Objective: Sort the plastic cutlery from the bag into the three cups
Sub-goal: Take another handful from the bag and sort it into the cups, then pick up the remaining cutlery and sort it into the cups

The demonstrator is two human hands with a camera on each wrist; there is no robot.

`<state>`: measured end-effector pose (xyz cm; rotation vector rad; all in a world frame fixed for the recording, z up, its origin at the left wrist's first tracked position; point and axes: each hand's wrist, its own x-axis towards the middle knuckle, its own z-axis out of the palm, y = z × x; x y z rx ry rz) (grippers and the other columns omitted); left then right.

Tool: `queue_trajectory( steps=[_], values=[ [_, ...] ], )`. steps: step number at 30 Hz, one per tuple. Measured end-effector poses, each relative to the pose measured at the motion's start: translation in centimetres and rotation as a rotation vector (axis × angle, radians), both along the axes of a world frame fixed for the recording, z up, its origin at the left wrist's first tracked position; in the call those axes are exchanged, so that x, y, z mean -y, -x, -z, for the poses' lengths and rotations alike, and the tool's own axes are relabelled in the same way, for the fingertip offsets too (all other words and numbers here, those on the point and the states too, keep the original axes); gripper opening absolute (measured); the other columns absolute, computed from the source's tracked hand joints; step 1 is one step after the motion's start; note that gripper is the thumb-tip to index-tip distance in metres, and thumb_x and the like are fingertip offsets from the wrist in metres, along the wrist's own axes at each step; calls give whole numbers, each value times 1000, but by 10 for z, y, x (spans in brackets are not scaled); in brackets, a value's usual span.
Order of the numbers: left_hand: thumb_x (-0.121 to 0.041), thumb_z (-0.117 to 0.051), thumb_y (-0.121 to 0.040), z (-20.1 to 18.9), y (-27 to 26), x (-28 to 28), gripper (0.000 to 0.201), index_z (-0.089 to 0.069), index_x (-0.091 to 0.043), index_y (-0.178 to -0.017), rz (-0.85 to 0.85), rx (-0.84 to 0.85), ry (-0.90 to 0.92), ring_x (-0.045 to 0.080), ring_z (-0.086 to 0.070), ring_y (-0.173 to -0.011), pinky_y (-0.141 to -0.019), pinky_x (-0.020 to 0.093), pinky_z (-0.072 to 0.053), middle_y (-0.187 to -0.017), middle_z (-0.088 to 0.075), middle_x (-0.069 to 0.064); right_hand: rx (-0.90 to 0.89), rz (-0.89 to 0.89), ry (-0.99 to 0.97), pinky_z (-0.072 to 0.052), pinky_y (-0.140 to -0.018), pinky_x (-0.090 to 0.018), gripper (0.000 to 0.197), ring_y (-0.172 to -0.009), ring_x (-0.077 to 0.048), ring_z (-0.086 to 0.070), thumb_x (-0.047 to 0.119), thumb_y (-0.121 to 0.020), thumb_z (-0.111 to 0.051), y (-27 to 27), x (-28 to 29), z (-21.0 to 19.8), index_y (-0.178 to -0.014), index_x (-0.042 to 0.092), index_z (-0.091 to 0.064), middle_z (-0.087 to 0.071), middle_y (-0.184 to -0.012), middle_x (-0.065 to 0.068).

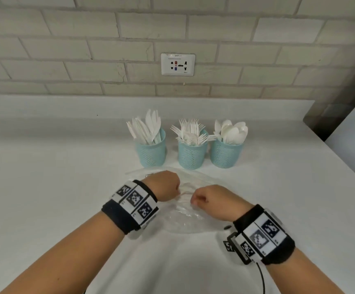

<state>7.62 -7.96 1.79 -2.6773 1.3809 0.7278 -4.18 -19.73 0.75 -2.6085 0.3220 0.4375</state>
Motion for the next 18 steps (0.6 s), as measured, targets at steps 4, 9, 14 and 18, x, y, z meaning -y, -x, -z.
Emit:
queue_trajectory(
  steps=[4,9,14,18],
  values=[
    [-34,-70,-81,8,-1,-7,51,-52,-4,-118,-96,56,-47,30,-54,-111,-89,34,-44,-124,-53,13,-12,120,131,-44,-91,-30,24,-107,-22,-58,29,-88,-57,2,9,9,-108,19,-63,-65,-112,-4],
    [-44,-81,-67,13,-4,-9,86,-38,-3,-130,-169,152,-128,32,-49,-119,-99,41,-45,-131,-44,16,79,202,288,-42,-93,-31,40,-116,-25,-52,25,-85,-61,-6,13,12,-121,12,-49,-53,-125,-8],
    [-62,-75,-64,17,-8,-3,89,-44,-5,-126,-156,237,-222,28,-53,-116,-104,40,-39,-122,-58,8,60,110,411,-33,-106,-32,46,-128,-27,-40,22,-85,-61,-20,8,27,-126,7,-47,-45,-134,-10],
    [-67,-66,-69,16,-10,1,88,-42,-7,-129,-150,198,-181,30,-43,-123,-109,43,-27,-127,-54,9,8,65,405,-39,-100,-38,43,-121,-31,-45,14,-88,-54,-29,5,33,-131,10,-45,-42,-134,-12]
  ],
)
